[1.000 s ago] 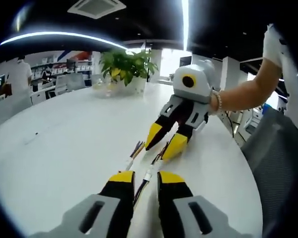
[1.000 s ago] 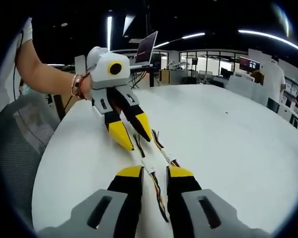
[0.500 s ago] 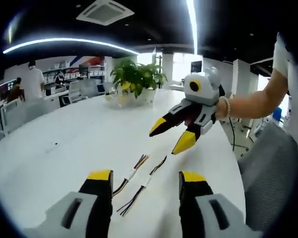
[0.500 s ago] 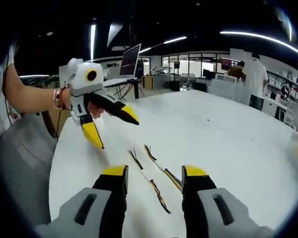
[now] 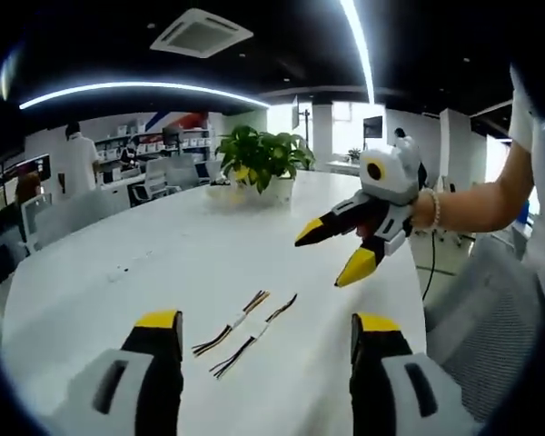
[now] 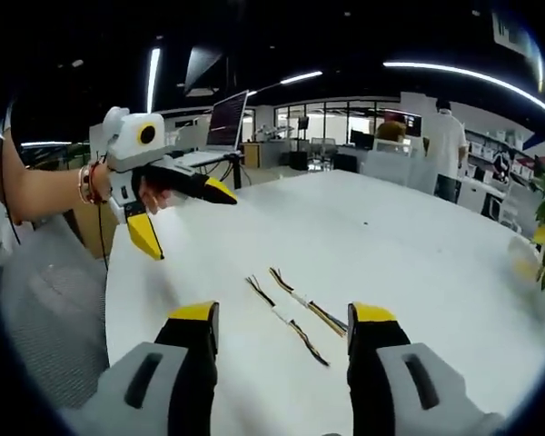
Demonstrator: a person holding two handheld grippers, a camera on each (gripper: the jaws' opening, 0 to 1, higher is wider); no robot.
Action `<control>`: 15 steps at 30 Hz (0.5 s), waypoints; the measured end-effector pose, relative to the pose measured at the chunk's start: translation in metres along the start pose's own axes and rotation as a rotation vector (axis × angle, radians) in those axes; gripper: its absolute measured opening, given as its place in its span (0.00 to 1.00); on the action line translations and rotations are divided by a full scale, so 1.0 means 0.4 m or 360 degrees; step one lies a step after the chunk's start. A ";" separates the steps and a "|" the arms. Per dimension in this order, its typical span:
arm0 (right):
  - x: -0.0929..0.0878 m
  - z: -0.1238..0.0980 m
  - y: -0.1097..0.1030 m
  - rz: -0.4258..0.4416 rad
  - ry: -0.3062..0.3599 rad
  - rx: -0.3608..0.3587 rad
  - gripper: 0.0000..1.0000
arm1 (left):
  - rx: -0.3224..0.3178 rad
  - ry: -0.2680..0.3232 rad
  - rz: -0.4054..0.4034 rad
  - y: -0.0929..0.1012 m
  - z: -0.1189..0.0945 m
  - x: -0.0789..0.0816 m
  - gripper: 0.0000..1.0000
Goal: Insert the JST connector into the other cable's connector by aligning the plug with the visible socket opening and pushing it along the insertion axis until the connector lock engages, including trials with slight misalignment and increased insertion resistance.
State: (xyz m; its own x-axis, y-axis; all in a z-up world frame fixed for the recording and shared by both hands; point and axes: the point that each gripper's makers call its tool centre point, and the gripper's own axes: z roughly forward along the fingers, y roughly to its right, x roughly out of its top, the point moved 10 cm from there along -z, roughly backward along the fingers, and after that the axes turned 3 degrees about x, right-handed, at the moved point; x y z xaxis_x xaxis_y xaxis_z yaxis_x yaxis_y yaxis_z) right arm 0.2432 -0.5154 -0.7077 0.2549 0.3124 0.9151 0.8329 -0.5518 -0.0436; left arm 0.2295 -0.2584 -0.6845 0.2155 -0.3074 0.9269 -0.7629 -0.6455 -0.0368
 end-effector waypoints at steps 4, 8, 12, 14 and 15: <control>-0.011 -0.024 0.001 0.0015 0.0006 -0.0066 0.58 | 0.0074 0.0019 -0.0042 0.005 -0.014 -0.004 0.82; -0.016 -0.050 -0.001 0.0075 0.0027 -0.0120 0.69 | 0.0143 0.0043 -0.0153 0.006 -0.030 -0.011 0.91; -0.025 -0.066 -0.008 0.0111 0.0042 -0.0164 0.72 | 0.0176 0.0078 -0.0189 0.015 -0.053 -0.021 0.90; -0.033 -0.069 -0.013 0.0155 0.0055 -0.0191 0.73 | 0.0202 0.0095 -0.0224 0.017 -0.061 -0.028 0.92; -0.034 -0.070 -0.015 0.0171 0.0063 -0.0205 0.74 | 0.0204 0.0102 -0.0235 0.018 -0.063 -0.029 0.94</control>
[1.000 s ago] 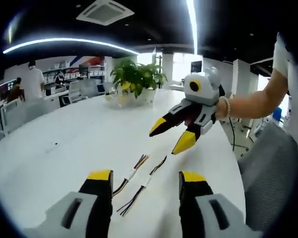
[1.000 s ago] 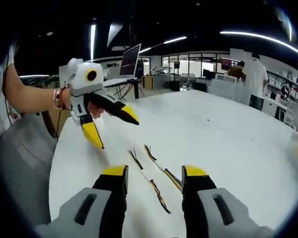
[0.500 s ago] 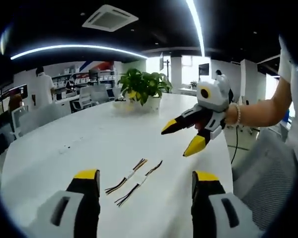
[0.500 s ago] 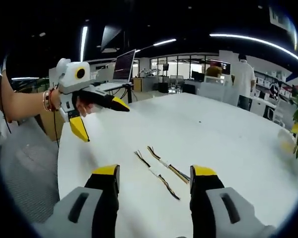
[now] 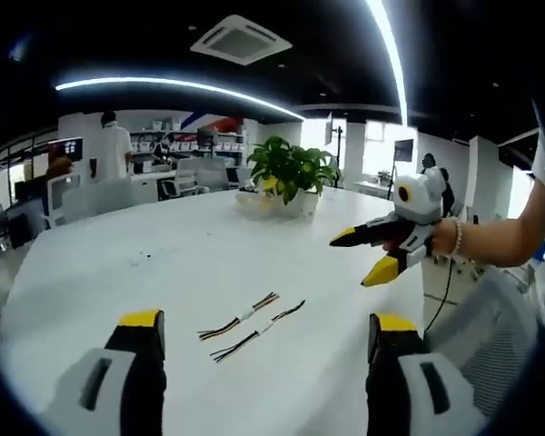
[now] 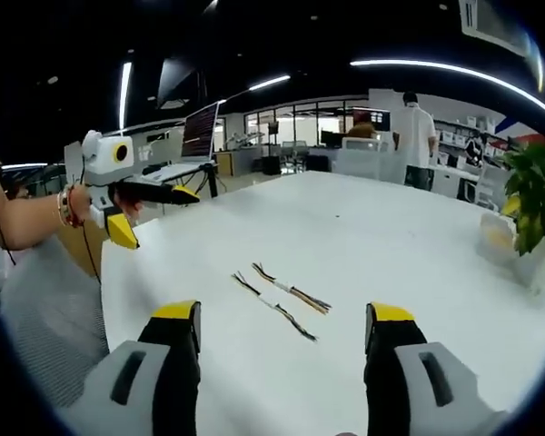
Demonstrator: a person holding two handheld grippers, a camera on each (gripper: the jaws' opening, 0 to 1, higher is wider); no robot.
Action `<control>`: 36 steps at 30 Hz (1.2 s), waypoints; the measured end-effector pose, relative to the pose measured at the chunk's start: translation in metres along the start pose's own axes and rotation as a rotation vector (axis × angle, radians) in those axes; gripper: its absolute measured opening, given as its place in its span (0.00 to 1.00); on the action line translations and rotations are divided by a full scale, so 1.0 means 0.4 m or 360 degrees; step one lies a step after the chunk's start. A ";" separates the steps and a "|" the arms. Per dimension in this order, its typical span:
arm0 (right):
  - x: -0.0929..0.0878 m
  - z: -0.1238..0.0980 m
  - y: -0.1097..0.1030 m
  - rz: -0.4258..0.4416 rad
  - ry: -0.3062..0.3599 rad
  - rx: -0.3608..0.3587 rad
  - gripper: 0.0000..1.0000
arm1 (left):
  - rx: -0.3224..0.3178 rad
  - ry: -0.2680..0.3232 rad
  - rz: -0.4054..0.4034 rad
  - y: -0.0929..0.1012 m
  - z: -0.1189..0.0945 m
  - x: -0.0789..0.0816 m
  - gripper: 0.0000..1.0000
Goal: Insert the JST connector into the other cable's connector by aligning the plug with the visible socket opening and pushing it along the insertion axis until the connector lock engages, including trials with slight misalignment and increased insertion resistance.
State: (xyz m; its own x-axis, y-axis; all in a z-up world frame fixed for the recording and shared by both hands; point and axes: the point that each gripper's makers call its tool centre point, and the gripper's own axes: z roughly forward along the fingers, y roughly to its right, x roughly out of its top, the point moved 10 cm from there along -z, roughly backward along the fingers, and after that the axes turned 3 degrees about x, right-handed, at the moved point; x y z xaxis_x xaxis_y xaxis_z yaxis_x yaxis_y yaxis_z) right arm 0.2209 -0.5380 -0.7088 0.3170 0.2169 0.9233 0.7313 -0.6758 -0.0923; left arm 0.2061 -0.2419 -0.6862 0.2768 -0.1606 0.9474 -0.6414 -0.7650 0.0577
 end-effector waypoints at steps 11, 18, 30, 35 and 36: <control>-0.012 -0.008 -0.022 0.0057 -0.0028 -0.0113 0.91 | 0.0027 0.0089 -0.0161 0.002 -0.023 -0.029 0.97; -0.013 -0.018 -0.027 0.0176 0.0038 -0.0204 0.96 | 0.0040 0.0050 -0.0187 0.000 -0.019 -0.051 0.98; -0.034 -0.041 -0.047 0.0250 0.0055 -0.0235 0.99 | 0.0077 0.0045 -0.0111 0.013 -0.067 -0.013 0.99; -0.035 -0.059 -0.050 0.0245 0.0055 -0.0236 0.99 | 0.0119 0.0037 -0.0069 0.018 -0.116 -0.011 0.99; -0.034 -0.065 -0.049 0.0249 0.0060 -0.0237 0.99 | 0.0108 0.0012 -0.0061 0.022 -0.132 -0.016 0.98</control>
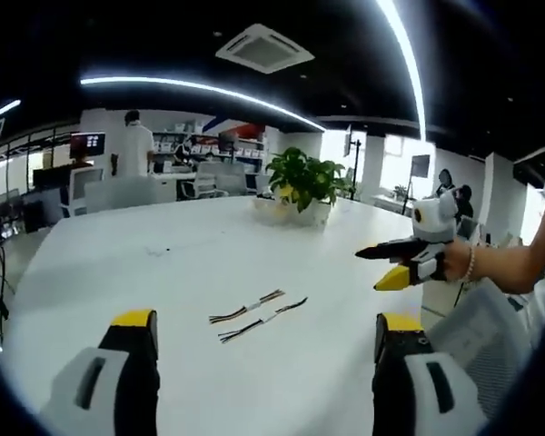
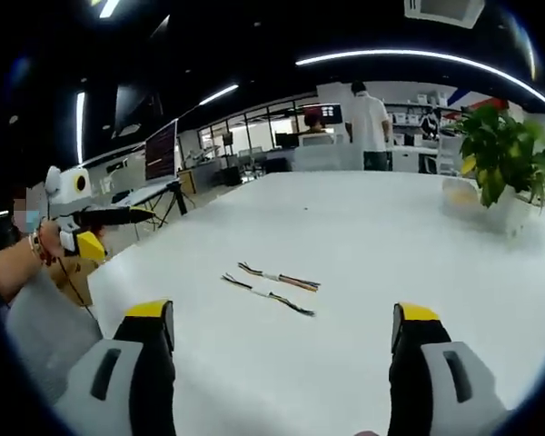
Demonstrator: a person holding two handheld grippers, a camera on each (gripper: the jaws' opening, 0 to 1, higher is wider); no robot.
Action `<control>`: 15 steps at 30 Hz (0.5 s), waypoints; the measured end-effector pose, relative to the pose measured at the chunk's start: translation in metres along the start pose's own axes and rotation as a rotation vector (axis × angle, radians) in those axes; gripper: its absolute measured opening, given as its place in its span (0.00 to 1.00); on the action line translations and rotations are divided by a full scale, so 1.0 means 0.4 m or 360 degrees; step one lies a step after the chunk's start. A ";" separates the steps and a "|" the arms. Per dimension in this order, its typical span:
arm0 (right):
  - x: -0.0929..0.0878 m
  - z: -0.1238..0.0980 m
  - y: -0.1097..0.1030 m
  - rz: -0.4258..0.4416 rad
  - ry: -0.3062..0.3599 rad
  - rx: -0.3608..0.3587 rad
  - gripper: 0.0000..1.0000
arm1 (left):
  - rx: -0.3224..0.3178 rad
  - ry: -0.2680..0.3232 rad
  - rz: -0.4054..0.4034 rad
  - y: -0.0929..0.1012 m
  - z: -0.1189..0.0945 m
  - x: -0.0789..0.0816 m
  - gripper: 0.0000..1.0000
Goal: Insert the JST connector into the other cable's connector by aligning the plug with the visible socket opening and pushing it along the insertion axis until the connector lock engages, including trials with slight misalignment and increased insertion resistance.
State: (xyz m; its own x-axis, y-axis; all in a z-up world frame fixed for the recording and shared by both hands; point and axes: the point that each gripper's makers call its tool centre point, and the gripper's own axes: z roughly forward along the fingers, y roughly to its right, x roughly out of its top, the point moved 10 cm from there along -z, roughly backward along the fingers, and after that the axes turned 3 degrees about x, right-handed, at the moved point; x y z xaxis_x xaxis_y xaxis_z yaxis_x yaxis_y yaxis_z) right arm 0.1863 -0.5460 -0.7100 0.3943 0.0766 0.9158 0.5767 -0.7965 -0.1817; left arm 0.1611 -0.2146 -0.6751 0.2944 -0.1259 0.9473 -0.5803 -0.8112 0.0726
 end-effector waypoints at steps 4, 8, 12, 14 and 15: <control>-0.001 -0.018 0.002 0.0034 0.0025 -0.0006 0.98 | 0.0059 -0.0059 0.0067 0.003 -0.056 -0.018 0.98; -0.012 -0.038 -0.006 0.0004 0.0016 0.0001 0.98 | 0.0136 -0.0083 0.0087 0.004 -0.111 -0.030 0.98; -0.029 -0.061 -0.010 -0.0025 -0.0017 -0.0013 0.98 | 0.0200 -0.0073 0.0095 0.009 -0.161 -0.038 0.97; -0.034 -0.076 -0.014 -0.0004 -0.0013 0.0002 0.98 | 0.0232 -0.0077 0.0091 0.011 -0.188 -0.047 0.97; -0.035 -0.086 -0.019 0.0003 -0.0004 0.0007 0.98 | 0.0252 -0.0081 0.0095 0.014 -0.203 -0.054 0.97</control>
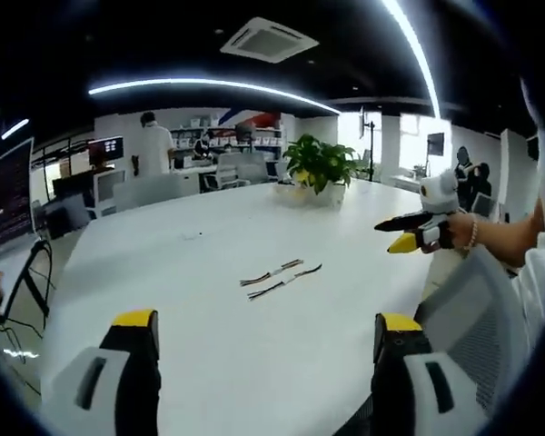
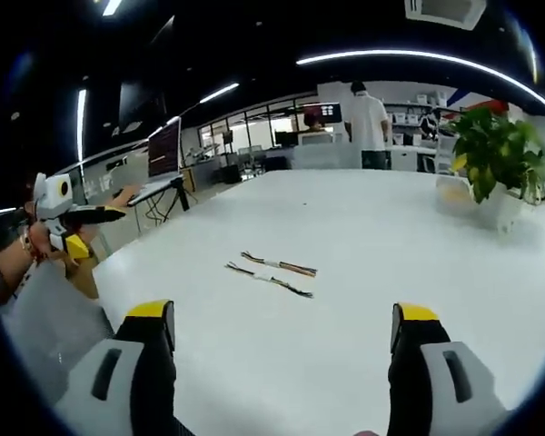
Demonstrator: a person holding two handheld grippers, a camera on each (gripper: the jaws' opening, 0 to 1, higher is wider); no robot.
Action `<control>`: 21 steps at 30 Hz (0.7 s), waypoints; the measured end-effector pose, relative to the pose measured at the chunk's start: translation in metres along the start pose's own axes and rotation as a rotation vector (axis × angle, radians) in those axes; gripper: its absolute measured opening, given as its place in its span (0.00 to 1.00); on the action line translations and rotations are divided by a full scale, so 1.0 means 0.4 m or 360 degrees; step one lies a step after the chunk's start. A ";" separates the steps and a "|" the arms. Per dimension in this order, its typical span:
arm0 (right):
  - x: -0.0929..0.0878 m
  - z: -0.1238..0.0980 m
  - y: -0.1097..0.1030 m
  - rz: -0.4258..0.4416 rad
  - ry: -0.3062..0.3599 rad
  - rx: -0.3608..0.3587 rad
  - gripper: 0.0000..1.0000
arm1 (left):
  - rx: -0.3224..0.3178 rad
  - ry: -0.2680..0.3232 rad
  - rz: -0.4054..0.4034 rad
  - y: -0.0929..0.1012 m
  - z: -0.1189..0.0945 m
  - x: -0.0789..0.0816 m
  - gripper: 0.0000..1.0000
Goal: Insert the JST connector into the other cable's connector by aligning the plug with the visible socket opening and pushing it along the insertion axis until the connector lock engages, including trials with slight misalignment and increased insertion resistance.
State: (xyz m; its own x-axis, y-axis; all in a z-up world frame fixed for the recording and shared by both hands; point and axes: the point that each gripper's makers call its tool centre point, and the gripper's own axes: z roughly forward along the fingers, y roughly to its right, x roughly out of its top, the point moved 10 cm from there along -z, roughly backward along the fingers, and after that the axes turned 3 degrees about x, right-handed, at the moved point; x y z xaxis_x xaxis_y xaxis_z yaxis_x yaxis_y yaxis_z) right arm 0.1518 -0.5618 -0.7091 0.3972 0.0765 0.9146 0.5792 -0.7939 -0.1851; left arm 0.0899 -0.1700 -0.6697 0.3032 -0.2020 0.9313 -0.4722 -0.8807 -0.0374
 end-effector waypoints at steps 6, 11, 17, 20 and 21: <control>-0.017 -0.045 -0.016 -0.0020 0.0004 -0.0012 0.97 | 0.0068 -0.0042 -0.0066 0.001 -0.052 -0.046 0.97; -0.054 -0.070 -0.019 0.0016 -0.0041 -0.0021 0.97 | 0.0127 -0.0045 -0.0097 0.001 -0.077 -0.071 0.96; -0.085 -0.082 -0.032 0.0050 -0.0067 -0.0042 0.96 | 0.0147 -0.0096 -0.0158 -0.002 -0.085 -0.111 0.95; -0.094 -0.084 -0.039 0.0058 -0.0086 -0.0042 0.96 | 0.0147 -0.0058 -0.0180 0.004 -0.089 -0.109 0.95; -0.096 -0.085 -0.041 0.0060 -0.0084 -0.0039 0.96 | 0.0147 -0.0059 -0.0181 0.004 -0.090 -0.109 0.95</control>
State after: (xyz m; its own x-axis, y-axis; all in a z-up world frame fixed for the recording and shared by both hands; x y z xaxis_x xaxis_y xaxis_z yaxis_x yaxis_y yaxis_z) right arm 0.1028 -0.5722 -0.7289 0.4557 0.0776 0.8867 0.5457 -0.8114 -0.2095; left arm 0.0460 -0.1470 -0.6974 0.3813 -0.1127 0.9176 -0.3555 -0.9341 0.0330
